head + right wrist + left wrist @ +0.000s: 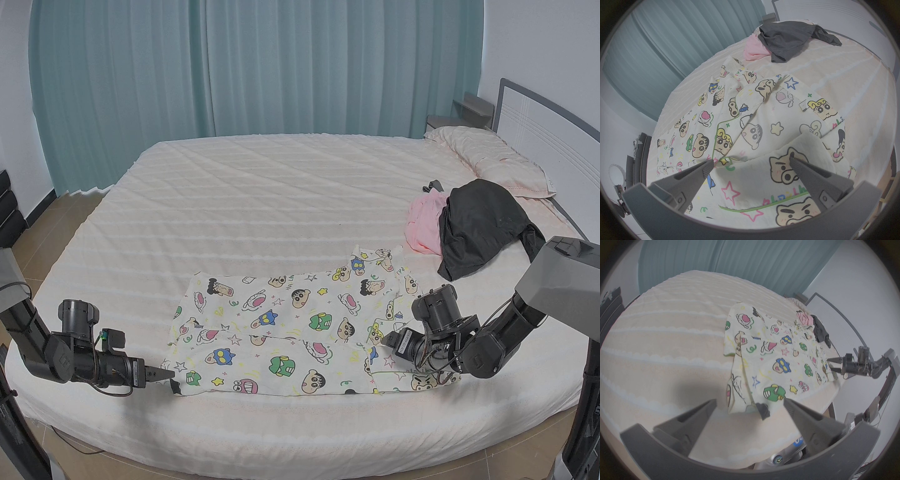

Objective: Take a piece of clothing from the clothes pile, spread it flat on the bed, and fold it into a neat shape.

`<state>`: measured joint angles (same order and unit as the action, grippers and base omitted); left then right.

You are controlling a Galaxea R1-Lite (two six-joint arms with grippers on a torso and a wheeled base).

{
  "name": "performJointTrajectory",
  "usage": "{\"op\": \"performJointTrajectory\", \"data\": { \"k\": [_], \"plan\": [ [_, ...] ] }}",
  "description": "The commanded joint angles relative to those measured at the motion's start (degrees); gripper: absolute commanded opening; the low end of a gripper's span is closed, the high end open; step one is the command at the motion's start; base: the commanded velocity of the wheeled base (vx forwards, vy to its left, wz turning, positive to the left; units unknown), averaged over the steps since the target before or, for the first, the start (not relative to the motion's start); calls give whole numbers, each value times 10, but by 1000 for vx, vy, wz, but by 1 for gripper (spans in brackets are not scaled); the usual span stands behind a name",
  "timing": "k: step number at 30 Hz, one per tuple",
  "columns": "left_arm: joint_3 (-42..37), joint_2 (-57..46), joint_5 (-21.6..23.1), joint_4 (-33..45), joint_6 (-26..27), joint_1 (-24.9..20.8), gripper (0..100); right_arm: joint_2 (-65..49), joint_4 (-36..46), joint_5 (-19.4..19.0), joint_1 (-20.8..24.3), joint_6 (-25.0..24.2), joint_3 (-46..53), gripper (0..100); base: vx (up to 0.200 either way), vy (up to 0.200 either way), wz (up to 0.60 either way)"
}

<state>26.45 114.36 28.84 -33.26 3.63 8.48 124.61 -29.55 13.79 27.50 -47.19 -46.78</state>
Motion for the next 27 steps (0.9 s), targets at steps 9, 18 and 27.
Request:
{"op": "performJointTrajectory", "data": {
  "k": [9, 18, 27],
  "plan": [
    [58, 51, 19, -2, -36, -9, 100, 1, -3, 0, 0, 0, 3, 100, 0, 0, 0],
    [65, 93, 21, -5, -36, -21, 100, 4, -3, 0, 0, 0, 3, 100, 0, 0, 0],
    [58, 87, 20, -3, -37, -22, 0, 4, -4, 0, 0, -1, 3, 100, 0, 0, 0]
  ]
}}
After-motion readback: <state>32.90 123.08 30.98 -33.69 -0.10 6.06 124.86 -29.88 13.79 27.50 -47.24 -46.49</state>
